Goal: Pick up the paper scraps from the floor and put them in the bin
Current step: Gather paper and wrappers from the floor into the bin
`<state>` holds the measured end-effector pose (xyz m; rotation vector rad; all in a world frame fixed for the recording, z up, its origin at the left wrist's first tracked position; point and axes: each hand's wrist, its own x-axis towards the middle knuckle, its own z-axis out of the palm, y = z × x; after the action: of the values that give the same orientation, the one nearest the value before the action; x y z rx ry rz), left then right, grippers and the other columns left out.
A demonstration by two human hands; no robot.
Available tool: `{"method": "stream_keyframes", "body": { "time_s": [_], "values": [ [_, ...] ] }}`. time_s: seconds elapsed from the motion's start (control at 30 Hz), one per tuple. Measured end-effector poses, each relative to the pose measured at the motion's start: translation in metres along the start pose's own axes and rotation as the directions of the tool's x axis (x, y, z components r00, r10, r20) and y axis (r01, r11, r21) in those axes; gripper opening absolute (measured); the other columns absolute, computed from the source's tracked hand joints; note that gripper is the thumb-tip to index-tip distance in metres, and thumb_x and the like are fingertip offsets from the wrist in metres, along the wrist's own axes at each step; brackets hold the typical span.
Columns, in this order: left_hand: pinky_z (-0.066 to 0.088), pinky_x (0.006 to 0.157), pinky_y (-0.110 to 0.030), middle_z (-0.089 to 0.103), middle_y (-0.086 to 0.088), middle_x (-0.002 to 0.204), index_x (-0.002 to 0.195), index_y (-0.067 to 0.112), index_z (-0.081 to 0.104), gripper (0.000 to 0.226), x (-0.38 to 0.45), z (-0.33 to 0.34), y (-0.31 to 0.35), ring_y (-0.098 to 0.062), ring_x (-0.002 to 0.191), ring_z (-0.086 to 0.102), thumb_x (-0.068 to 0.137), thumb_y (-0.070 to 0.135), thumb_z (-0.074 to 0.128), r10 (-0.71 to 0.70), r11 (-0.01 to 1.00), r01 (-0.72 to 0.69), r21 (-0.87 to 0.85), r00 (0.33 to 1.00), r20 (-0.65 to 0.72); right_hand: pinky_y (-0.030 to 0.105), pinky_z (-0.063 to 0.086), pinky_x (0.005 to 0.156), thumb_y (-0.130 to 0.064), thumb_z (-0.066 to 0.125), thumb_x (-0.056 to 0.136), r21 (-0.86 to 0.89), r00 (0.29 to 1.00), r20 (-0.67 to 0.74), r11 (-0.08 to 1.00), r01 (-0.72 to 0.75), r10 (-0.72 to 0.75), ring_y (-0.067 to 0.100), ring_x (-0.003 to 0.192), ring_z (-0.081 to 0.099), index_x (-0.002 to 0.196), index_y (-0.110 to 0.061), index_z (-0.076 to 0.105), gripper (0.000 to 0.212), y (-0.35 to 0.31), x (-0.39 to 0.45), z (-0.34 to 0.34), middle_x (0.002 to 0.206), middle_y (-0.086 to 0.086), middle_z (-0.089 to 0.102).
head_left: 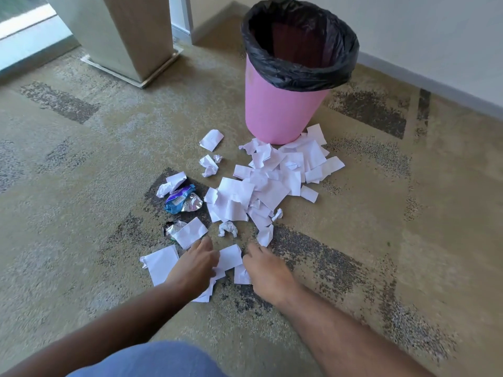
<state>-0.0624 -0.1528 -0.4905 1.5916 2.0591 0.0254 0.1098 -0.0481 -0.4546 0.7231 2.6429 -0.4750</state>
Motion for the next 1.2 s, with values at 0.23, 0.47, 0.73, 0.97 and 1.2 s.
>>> {"method": "stream_keyframes", "body": {
  "time_s": [0.23, 0.47, 0.73, 0.97, 1.2],
  "values": [
    [0.046, 0.071, -0.032, 0.057, 0.0, 0.096, 0.087, 0.014, 0.06, 0.016, 0.002, -0.007, -0.003, -0.019, 0.088, 0.055, 0.084, 0.002, 0.07, 0.038, 0.992, -0.041, -0.118, 0.999, -0.026, 0.033, 0.037, 0.066, 0.004, 0.054, 0.087, 0.157, 0.993, -0.048, 0.983, -0.097, 0.106, 0.021, 0.088, 0.049, 0.095, -0.017, 0.045, 0.025, -0.005, -0.006, 0.006, 0.098, 0.002, 0.047],
    [0.046, 0.061, -0.038, 0.057, 0.005, 0.081, 0.09, 0.025, 0.044, 0.034, -0.002, -0.024, -0.005, -0.017, 0.072, 0.053, 0.084, 0.001, 0.067, -0.052, 0.966, 0.023, -0.256, 0.993, -0.105, 0.034, 0.039, 0.063, -0.006, 0.062, 0.091, 0.314, 0.968, -0.084, 0.928, -0.2, 0.237, 0.022, 0.084, 0.054, 0.107, -0.022, 0.04, 0.032, -0.004, 0.003, -0.004, 0.09, 0.001, 0.055],
    [0.038, 0.052, -0.022, 0.058, 0.002, 0.078, 0.124, 0.025, 0.048, 0.047, -0.016, -0.052, -0.044, -0.008, 0.064, 0.051, 0.087, 0.015, 0.075, -0.392, 0.822, 0.219, -0.525, 0.887, -0.243, 0.019, 0.05, 0.059, -0.004, 0.065, 0.09, 0.588, 0.975, 0.177, 0.779, -0.216, 0.137, 0.006, 0.08, 0.061, 0.136, -0.029, 0.043, 0.057, -0.017, 0.023, -0.011, 0.098, -0.004, 0.058],
    [0.043, 0.076, -0.032, 0.067, -0.002, 0.104, 0.116, 0.019, 0.064, 0.035, -0.001, -0.045, -0.069, -0.02, 0.097, 0.05, 0.084, 0.026, 0.078, -0.464, 0.823, 0.325, -0.467, 0.858, -0.221, 0.046, 0.057, 0.088, -0.009, 0.07, 0.087, 0.548, 0.98, 0.192, 0.823, -0.148, 0.049, 0.027, 0.104, 0.065, 0.152, -0.025, 0.025, 0.08, -0.075, 0.034, 0.018, 0.119, 0.014, 0.062],
    [0.036, 0.106, -0.05, 0.04, -0.01, 0.147, 0.111, 0.016, 0.071, 0.032, 0.016, -0.039, -0.056, -0.032, 0.132, 0.034, 0.085, 0.032, 0.077, -0.442, 0.878, 0.38, -0.29, 0.876, -0.19, 0.038, 0.052, 0.095, -0.007, 0.076, 0.082, 0.357, 0.996, -0.035, 0.932, -0.066, 0.084, 0.026, 0.112, 0.061, 0.145, -0.016, 0.032, 0.078, -0.093, 0.03, 0.039, 0.13, 0.008, 0.057]
  ]
}}
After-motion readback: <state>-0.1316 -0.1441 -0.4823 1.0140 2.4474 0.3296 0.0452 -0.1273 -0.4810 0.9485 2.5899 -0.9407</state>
